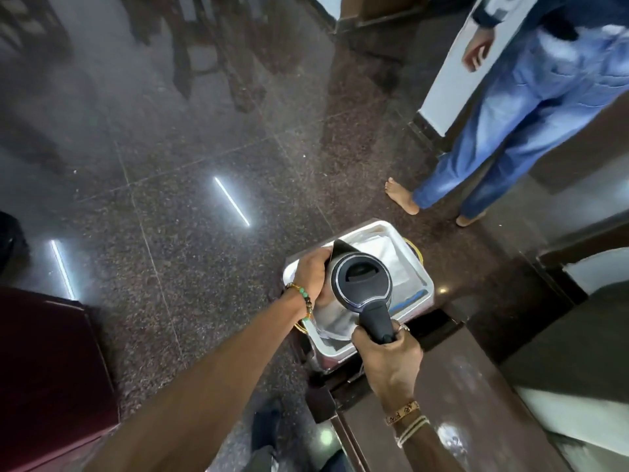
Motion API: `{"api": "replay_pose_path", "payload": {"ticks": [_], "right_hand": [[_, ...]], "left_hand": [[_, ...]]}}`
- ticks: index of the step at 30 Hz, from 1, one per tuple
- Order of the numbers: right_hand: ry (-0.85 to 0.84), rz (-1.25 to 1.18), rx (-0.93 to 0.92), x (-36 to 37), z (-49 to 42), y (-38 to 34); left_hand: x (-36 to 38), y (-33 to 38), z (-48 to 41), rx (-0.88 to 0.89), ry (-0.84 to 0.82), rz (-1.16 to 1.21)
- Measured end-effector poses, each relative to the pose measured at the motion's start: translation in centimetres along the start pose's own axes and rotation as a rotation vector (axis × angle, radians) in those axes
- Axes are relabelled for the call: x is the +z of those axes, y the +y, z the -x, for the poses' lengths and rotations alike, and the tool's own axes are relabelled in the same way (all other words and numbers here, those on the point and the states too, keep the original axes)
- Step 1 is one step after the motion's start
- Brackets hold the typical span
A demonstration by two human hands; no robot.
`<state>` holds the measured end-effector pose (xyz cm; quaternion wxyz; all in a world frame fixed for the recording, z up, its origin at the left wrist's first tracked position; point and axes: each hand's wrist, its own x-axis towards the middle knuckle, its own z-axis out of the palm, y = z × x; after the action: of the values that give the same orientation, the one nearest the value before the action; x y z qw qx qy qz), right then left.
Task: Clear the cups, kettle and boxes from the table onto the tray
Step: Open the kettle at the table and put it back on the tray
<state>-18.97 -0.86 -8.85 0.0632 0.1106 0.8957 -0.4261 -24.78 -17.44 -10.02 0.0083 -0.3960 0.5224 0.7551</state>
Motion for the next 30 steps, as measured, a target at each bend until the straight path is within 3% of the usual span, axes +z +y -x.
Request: {"api": "replay_pose_path", "payload": {"ticks": [8,23,30], "right_hand": [[-0.033,-0.011,-0.104,5.4,-4.3,0.0],[-0.028,-0.043,-0.109,9.7,-5.6,3.0],[-0.019,-0.058,-0.13,10.4,-6.0,3.7]], "left_hand": [[-1.6,0.6,-5.2,-0.022,0.022,0.033],[-2.6,-1.7,-8.9,-0.062,0.016,0.087],[-2.3,-2.6,-9.0,0.133,0.077,0.031]]}}
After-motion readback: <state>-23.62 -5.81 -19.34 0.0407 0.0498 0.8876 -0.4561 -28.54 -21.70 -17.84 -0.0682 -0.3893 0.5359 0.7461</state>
